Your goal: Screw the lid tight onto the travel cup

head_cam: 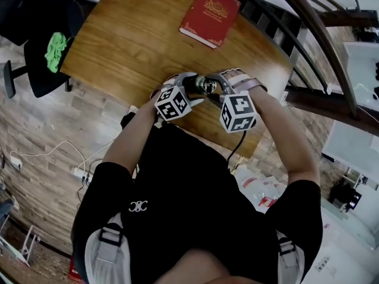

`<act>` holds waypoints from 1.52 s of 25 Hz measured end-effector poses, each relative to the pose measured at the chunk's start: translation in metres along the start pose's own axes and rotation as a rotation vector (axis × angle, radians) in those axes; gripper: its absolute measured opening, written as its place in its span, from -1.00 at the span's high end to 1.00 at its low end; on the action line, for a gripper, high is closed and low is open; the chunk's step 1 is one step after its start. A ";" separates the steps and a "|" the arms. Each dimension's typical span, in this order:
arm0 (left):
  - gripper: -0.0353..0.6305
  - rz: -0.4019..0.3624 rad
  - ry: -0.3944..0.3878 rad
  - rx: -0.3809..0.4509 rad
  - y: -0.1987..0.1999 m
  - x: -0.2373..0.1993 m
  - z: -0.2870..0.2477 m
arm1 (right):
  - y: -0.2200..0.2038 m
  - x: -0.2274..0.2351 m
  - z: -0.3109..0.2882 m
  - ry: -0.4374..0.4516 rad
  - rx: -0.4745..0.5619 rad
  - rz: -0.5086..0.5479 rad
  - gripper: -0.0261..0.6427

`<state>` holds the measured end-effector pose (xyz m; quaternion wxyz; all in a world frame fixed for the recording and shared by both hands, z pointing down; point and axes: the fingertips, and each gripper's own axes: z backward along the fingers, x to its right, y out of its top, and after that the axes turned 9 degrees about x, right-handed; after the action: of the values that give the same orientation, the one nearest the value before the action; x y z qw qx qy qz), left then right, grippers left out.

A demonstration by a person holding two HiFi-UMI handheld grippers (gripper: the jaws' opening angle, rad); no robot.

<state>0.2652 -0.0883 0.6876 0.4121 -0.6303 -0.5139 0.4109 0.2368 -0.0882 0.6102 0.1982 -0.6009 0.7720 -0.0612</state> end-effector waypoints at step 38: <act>-0.30 -0.016 -0.038 0.063 -0.006 -0.006 -0.003 | 0.004 -0.005 -0.021 0.264 0.047 -0.033 0.16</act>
<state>0.2653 -0.0938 0.6952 0.4251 -0.6050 -0.5135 0.4355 0.2259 -0.0857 0.6287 0.1076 -0.5953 0.7799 -0.1610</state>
